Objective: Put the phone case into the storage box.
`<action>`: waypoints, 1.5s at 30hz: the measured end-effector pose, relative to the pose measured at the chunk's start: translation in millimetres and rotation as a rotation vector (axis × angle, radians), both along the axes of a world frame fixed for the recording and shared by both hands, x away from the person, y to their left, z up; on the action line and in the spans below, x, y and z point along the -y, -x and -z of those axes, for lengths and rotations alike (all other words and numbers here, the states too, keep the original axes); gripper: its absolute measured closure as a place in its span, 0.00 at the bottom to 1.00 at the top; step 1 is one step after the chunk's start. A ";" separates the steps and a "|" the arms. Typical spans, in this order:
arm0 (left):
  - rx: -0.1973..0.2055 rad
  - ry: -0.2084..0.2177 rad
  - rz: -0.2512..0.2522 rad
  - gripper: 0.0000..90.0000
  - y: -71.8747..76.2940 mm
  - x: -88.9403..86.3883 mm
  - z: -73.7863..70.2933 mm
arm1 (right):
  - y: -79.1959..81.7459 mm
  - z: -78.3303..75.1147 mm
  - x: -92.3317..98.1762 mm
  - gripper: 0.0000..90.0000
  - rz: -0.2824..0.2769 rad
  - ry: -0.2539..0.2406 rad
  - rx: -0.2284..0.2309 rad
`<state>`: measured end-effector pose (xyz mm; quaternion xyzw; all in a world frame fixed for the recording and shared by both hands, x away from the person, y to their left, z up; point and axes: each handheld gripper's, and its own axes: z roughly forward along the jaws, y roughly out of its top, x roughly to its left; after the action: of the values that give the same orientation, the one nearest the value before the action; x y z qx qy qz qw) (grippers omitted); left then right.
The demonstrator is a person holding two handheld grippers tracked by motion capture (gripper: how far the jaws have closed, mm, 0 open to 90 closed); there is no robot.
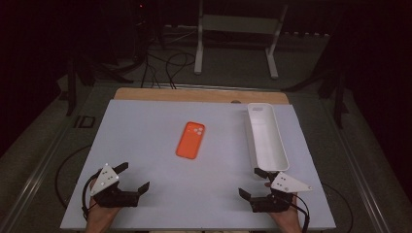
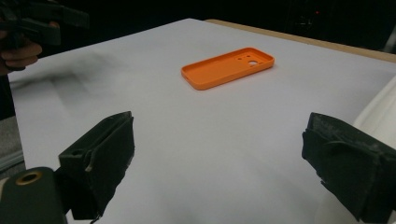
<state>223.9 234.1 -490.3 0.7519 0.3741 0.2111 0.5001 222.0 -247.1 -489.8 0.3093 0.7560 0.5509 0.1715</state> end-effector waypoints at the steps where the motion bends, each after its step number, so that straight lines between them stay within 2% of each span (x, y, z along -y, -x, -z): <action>1: 0.000 -0.002 -0.003 0.00 -0.1 0.2 0.0 | -0.1 0.1 0.5 0.10 0.000 -0.003 0.000; 7: -0.002 0.003 -0.008 0.00 -0.2 -0.1 -0.5 | -0.1 0.4 0.1 0.10 -0.003 -0.008 0.000; 13: 0.000 -0.030 -0.020 0.00 0.6 2.1 -1.0 | 1.3 -0.9 -1.3 0.10 0.001 -0.002 0.001; 22: 0.003 -0.039 -0.026 0.00 -1.4 9.9 -9.3 | 1.3 -0.8 -2.2 0.10 0.006 0.000 0.005; 31: -0.007 -0.041 -0.014 0.00 -11.1 17.8 -22.1 | 1.9 -2.2 -0.7 0.10 0.023 -0.016 0.008; 40: -0.018 -0.042 -0.026 0.00 -20.0 21.6 -24.1 | 1.6 -2.1 -0.3 0.10 0.030 -0.016 0.012; 41: -0.029 -0.049 -0.018 0.00 -24.4 24.1 -23.8 | 1.7 -2.1 -0.2 0.10 0.032 -0.016 0.015; 45: -0.032 -0.058 -0.008 0.00 -30.2 30.2 -23.4 | 1.7 -2.2 0.4 0.10 0.036 -0.017 0.017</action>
<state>254.1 203.9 -467.0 0.7677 0.3789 0.2120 0.4713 220.3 -247.5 -487.6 0.3193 0.7440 0.5569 0.1851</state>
